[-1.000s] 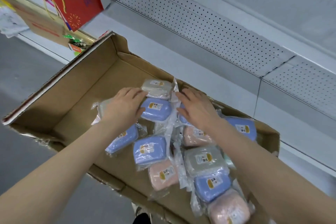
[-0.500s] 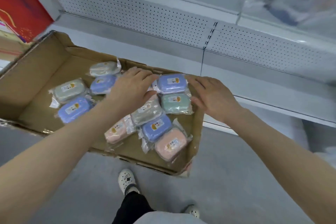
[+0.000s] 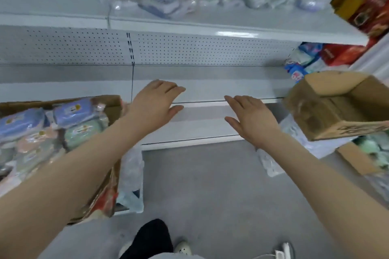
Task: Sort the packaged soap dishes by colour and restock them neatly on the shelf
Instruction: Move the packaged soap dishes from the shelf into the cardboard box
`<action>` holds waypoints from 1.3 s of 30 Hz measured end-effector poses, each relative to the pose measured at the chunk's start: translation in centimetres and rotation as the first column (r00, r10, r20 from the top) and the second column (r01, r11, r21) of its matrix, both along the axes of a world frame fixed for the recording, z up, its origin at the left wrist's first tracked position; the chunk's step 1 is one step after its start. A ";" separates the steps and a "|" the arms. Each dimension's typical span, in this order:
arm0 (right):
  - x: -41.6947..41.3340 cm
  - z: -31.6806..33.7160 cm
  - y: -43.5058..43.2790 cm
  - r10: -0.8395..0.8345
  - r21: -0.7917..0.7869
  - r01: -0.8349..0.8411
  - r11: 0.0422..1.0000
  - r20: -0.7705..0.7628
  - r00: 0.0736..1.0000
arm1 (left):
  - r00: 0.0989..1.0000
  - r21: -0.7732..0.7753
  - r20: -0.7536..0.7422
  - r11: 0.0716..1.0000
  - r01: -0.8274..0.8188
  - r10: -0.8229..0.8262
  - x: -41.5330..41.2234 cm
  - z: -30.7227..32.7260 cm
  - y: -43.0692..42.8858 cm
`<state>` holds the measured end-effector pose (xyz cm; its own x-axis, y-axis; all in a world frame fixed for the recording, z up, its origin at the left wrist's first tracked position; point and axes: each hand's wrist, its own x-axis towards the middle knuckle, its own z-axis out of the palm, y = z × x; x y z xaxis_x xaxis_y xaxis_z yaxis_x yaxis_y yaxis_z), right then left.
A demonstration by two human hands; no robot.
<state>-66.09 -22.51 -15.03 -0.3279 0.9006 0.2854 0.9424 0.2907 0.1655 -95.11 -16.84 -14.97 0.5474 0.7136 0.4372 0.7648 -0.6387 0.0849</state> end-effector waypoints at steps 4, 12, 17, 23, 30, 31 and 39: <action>6.5 1.0 0.8 -0.097 0.046 0.097 0.994 -0.001 0.995 | 0.998 -0.025 0.018 0.997 0.068 -0.068 7.3 1.4 2.8; 16.4 2.6 8.5 -0.195 0.086 0.192 0.978 0.033 0.980 | 0.992 0.014 0.016 0.992 0.122 -0.123 18.6 3.2 12.4; 21.6 4.5 16.1 -0.222 0.135 0.219 0.966 0.006 0.975 | 0.992 0.043 0.034 0.992 0.122 -0.123 24.2 5.4 21.6; 27.4 6.2 26.0 -0.203 0.187 0.208 0.960 -0.045 0.978 | 0.994 0.037 0.037 0.994 0.100 -0.102 30.2 8.2 32.4; 32.7 7.1 37.4 -0.164 0.200 0.178 0.964 -0.083 0.983 | 1.000 -0.009 -0.010 1.000 0.022 -0.022 36.9 8.8 43.1; 33.4 7.3 39.2 -0.166 0.194 0.178 0.965 -0.080 0.983 | 1.000 -0.006 -0.017 1.000 -0.001 0.001 37.9 8.7 44.4; 37.7 8.5 53.2 -0.162 0.143 0.172 0.975 -0.083 0.983 | 0.975 -0.013 -0.125 0.983 -0.184 0.181 43.6 7.3 51.8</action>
<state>-28.38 30.67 -6.53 -0.1509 0.8866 0.4372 0.9863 0.1052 0.1270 -51.47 34.98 -7.62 0.4554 0.8159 0.3561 0.8738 -0.4863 -0.0033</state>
